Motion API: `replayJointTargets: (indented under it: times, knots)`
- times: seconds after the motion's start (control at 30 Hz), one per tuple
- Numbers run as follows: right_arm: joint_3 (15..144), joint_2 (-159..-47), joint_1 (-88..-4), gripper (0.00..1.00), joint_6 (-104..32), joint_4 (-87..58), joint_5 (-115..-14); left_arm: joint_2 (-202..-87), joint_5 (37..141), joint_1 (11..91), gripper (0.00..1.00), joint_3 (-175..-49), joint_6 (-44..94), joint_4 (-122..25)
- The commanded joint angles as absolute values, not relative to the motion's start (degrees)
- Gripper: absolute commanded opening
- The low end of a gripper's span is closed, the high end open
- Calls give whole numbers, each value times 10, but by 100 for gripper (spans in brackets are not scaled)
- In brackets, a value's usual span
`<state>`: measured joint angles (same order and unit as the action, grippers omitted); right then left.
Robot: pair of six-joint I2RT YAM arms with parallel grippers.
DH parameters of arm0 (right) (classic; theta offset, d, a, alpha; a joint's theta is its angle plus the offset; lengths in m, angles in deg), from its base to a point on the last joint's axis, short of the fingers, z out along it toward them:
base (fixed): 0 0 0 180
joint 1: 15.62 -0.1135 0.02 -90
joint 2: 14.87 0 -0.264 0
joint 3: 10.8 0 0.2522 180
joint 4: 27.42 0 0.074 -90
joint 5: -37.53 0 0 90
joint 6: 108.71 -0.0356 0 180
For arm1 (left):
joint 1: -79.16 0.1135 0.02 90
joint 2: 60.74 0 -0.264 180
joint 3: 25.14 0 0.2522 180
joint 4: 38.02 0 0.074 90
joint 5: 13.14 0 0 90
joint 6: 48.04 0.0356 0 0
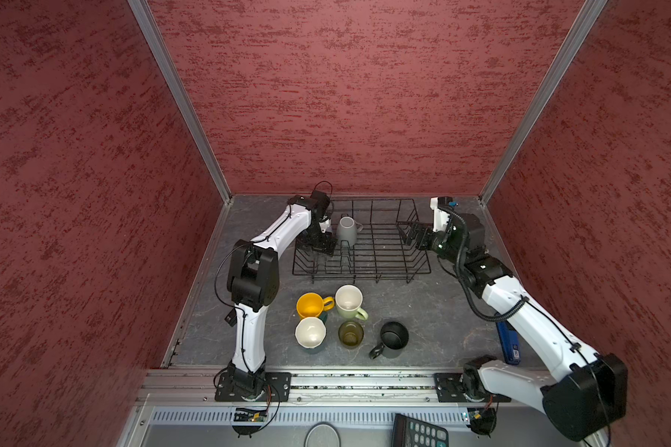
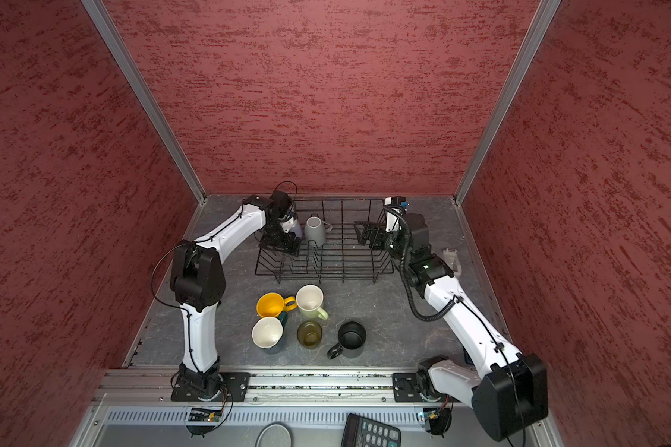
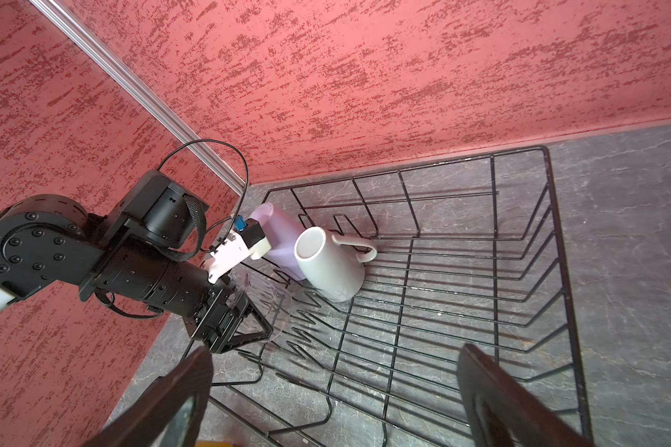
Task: Load cups into a dish rack
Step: Place the cup upside down at the dish rack.
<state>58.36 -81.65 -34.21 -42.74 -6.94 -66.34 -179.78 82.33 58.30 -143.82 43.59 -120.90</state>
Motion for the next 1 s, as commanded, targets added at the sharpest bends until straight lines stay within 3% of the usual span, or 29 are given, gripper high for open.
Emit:
replayJointTargets:
  times: [0.0, 0.97]
  knots:
    - [586, -817, -337, 99, -433, -86, -671, -1807, 831, 582, 98, -1433, 441, -1211]
    - [582, -812, -335, 99, -438, -83, -674, -1713, 800, 598, 98, -1403, 416, -1126]
